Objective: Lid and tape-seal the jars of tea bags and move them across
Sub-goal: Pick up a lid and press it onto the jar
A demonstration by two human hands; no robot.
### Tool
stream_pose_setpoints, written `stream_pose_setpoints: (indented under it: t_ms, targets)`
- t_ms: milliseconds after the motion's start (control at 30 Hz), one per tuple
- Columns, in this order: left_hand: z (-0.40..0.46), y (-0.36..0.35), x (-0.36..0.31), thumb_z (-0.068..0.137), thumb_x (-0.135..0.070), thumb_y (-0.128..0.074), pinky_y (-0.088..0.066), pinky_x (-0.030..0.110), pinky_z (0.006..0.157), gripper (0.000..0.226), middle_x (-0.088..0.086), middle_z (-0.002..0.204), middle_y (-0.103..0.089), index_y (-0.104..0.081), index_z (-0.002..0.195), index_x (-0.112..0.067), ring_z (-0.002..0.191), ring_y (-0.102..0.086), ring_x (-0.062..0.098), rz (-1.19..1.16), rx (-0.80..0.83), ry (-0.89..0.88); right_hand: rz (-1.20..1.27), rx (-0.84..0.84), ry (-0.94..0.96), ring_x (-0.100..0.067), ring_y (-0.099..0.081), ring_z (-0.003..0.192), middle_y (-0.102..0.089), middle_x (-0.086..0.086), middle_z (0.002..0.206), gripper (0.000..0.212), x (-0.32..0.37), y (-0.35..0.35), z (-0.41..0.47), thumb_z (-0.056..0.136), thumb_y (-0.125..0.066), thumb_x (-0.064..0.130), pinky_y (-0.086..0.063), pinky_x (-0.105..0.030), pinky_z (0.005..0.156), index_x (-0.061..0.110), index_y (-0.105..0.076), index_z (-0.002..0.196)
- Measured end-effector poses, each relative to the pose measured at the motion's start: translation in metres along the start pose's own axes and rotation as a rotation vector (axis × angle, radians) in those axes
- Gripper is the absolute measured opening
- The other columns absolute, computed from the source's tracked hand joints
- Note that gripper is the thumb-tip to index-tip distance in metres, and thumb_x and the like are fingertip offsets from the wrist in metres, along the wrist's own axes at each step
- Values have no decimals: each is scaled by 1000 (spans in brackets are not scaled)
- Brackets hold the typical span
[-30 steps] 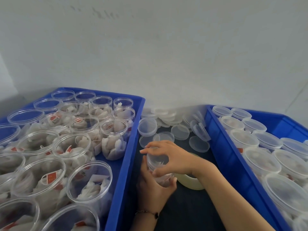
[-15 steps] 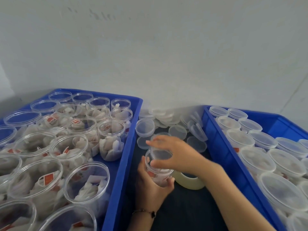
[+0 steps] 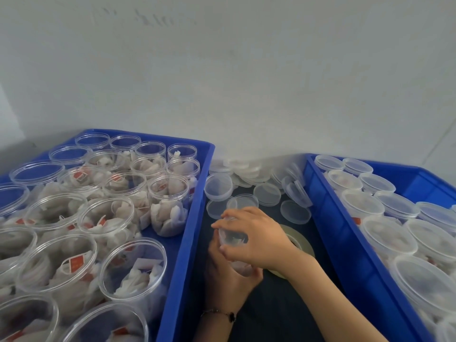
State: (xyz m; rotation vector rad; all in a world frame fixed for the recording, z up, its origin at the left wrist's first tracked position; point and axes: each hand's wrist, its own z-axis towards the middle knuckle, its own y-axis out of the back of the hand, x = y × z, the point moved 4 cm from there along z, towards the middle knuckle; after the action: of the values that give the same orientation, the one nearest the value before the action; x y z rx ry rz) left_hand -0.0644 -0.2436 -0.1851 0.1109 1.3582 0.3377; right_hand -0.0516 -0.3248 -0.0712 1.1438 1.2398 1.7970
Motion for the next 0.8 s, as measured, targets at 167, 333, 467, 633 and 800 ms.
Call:
stream_pose_setpoints:
  t_ms: [167,333,467,633,800]
  targets:
    - [0,0,-5,44,-28,-93,-38,1,69,111,1,119,-55,-36,137,-5,94,-57,3,117,-53,-156,373,-168,-74,1,-44,122,-54,18,131,44,-7,21,-1,81,-69,32,-38,-26,98,45,-58,122]
    - [0,-1,-4,51,-29,-90,-36,3,70,109,-5,120,-48,-30,140,-9,95,-53,3,110,-38,-153,130,-129,-49,-3,-33,129,-41,28,136,48,-5,28,-7,81,-63,48,-33,-29,99,55,-48,126]
    - [-1,-2,-4,59,-35,-84,-23,-5,78,112,-26,129,-34,-15,147,-26,106,-33,-8,85,-23,-32,83,-56,-52,-4,-30,129,-40,25,140,51,-1,5,-9,82,-59,51,-36,-29,98,50,-47,131]
    - [-2,4,-6,54,-27,-89,-29,6,91,116,-30,121,-36,-18,146,-28,116,-39,-6,26,1,17,32,2,-35,-6,-30,129,-40,25,139,50,0,3,-1,81,-56,54,-35,-28,90,51,-47,130]
    - [0,3,-4,52,-30,-89,-36,19,97,116,-15,134,-40,-22,146,-22,117,-40,-2,55,33,70,12,-47,-16,-9,-38,120,-46,24,131,46,-1,-1,-1,80,-54,54,-36,-26,81,46,-53,125]
